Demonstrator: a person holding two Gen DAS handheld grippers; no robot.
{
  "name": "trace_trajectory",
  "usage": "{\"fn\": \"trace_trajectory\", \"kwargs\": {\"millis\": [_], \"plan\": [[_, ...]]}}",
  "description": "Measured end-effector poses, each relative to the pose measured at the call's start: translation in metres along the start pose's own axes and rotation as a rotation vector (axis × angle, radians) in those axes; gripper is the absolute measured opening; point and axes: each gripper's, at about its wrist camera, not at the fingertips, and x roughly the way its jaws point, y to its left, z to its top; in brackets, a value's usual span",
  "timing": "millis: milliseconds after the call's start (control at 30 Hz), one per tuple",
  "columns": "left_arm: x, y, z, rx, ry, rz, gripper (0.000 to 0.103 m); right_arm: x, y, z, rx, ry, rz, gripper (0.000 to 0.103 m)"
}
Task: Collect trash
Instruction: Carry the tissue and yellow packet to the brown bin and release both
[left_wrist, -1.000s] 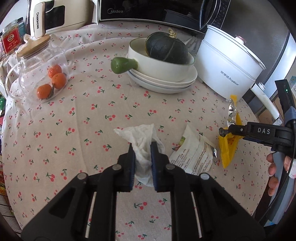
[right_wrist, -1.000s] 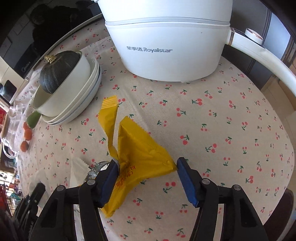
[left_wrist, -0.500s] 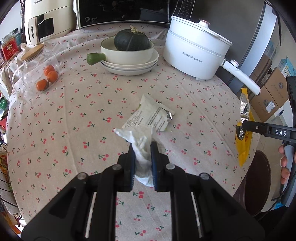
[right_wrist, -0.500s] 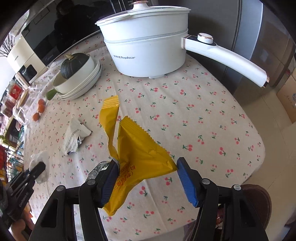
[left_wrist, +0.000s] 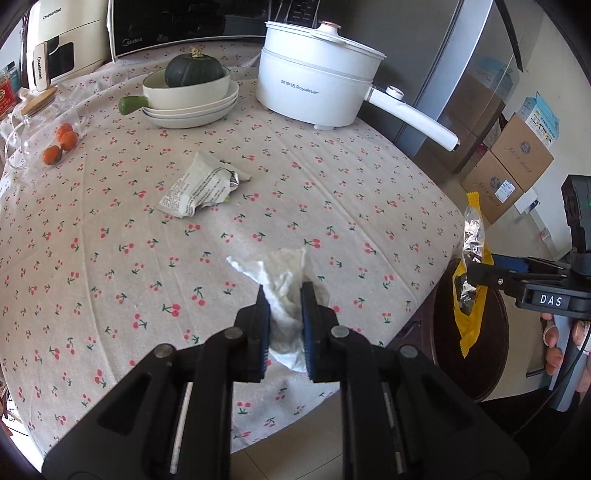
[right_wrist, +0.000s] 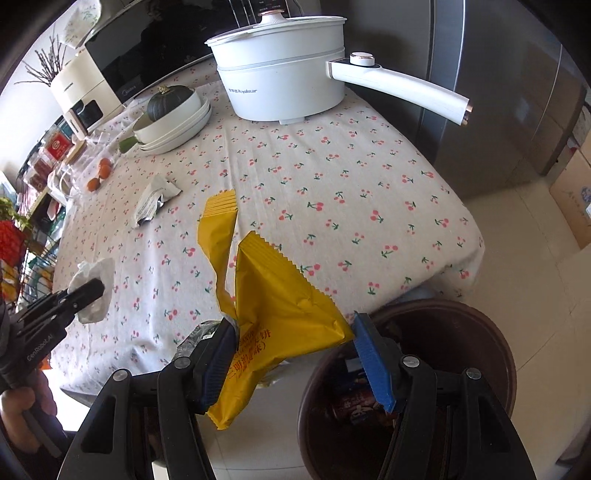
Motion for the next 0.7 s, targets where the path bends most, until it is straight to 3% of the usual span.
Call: {"fn": "trace_trajectory", "kwargs": {"millis": [233,700], "plan": [[0.007,-0.046,-0.017,0.094,0.027,-0.07,0.016,-0.011,-0.035,-0.032,0.019,0.01,0.012,0.065],[0.032,-0.114,-0.038,0.212,0.098,-0.17,0.016,-0.014,-0.105,-0.088,0.056,0.078,-0.108,0.069]]}}
